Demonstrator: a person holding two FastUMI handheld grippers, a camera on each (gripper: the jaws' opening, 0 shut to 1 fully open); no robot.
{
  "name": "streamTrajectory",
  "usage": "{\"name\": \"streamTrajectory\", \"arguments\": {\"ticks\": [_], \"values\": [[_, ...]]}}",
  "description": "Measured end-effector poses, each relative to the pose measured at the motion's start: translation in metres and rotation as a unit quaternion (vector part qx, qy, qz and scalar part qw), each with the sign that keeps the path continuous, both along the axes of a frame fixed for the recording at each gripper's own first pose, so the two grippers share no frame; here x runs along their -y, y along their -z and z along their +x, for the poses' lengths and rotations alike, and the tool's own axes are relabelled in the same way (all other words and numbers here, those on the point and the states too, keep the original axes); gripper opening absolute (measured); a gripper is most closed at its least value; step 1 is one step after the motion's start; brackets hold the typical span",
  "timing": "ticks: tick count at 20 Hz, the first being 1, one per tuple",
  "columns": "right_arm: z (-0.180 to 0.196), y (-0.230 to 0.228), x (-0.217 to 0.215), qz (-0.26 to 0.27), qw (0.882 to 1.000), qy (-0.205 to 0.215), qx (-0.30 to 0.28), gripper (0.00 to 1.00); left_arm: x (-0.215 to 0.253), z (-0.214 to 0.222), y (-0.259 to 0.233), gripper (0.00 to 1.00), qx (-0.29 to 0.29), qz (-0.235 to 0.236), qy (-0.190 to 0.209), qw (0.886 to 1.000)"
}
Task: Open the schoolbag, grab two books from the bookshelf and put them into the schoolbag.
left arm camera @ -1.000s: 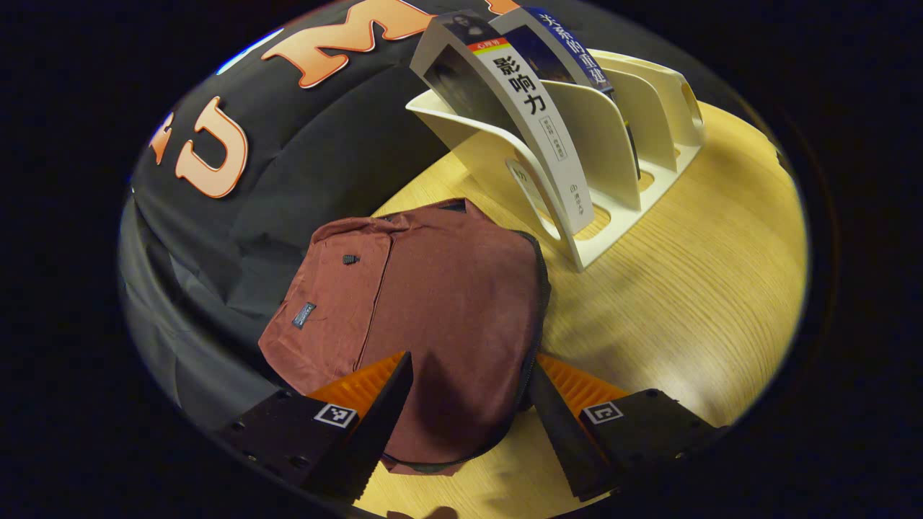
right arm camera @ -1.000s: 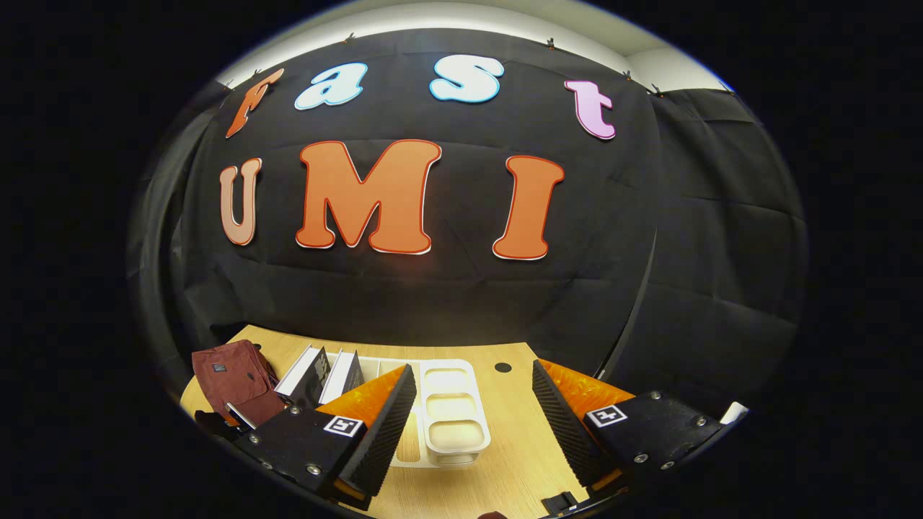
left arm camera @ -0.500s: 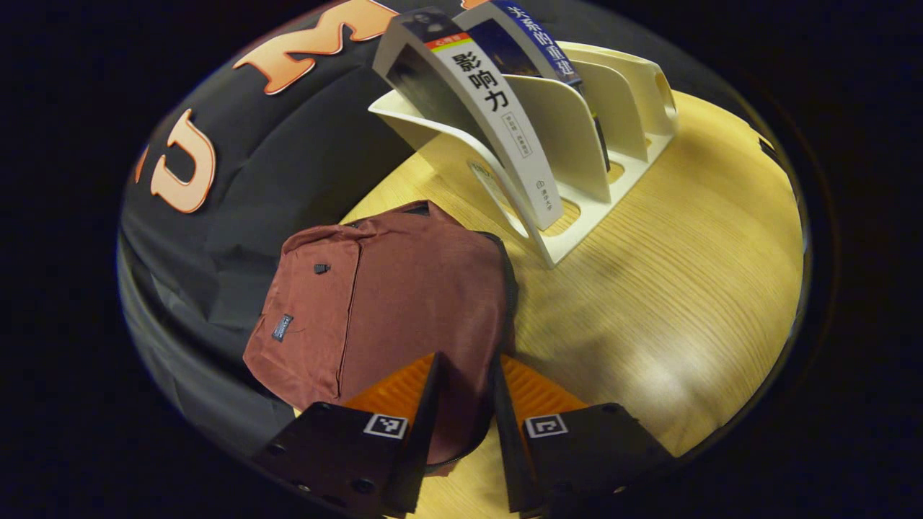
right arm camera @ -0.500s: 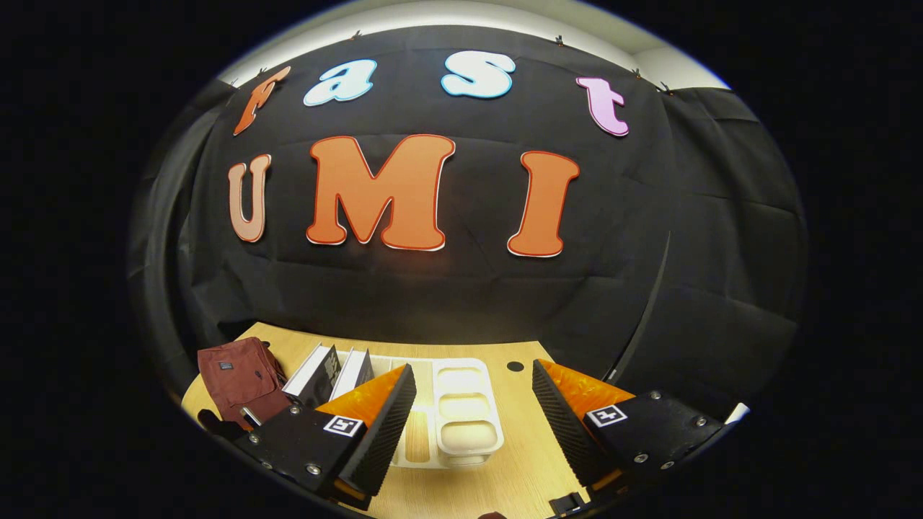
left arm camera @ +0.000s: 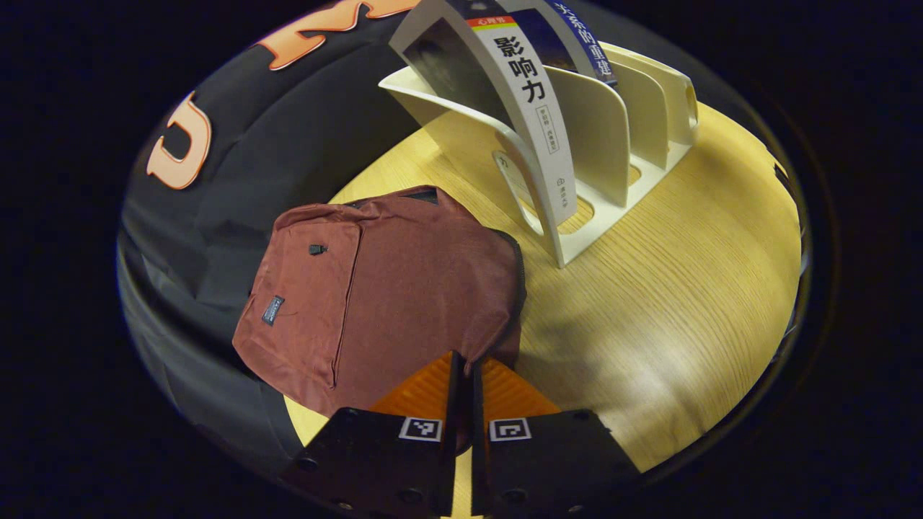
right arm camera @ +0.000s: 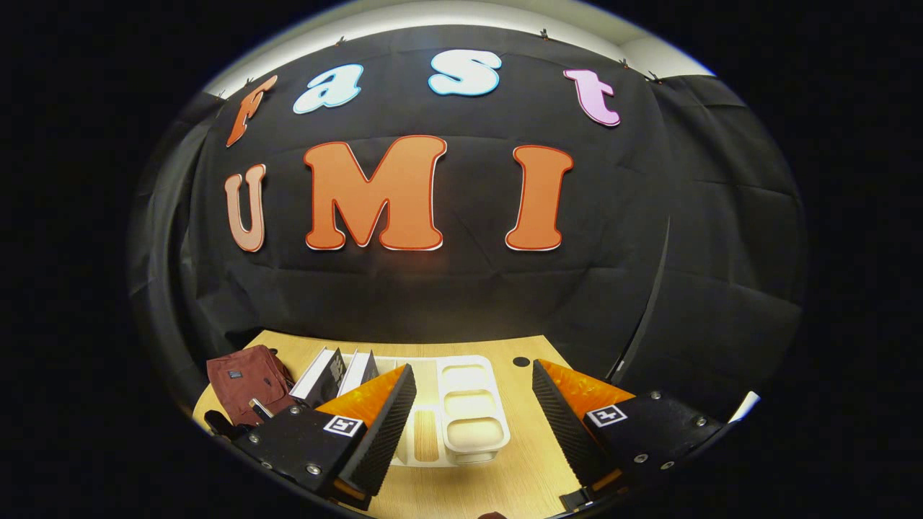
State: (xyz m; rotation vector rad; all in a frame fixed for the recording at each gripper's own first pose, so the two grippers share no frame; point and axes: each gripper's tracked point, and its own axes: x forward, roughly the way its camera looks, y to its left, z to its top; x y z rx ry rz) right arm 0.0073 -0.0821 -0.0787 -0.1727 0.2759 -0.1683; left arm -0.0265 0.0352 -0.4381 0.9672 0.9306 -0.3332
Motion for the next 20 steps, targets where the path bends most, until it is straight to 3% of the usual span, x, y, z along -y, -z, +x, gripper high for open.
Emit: {"name": "streamTrajectory", "arguments": {"ticks": [3, 9, 15, 20], "values": [[-0.003, -0.003, -0.002, 0.019, 1.0, 0.008, 0.01, 0.96, -0.002, -0.007, -0.003, 0.02, -0.039, -0.013, -0.001, 0.999], [-0.013, -0.002, -0.004, 0.046, 0.998, 0.028, 0.018, 0.96, 0.0, -0.006, -0.05, 0.01, -0.1, -0.07, -0.013, 0.992], [-0.02, 0.003, -0.015, 0.091, 0.995, 0.034, 0.016, 0.96, -0.005, 0.024, -0.134, 0.01, -0.111, -0.109, -0.01, 0.988], [-0.025, 0.007, -0.023, 0.103, 0.994, 0.043, 0.017, 0.96, -0.022, 0.072, -0.196, 0.0, -0.082, -0.098, 0.009, 0.992]]}}
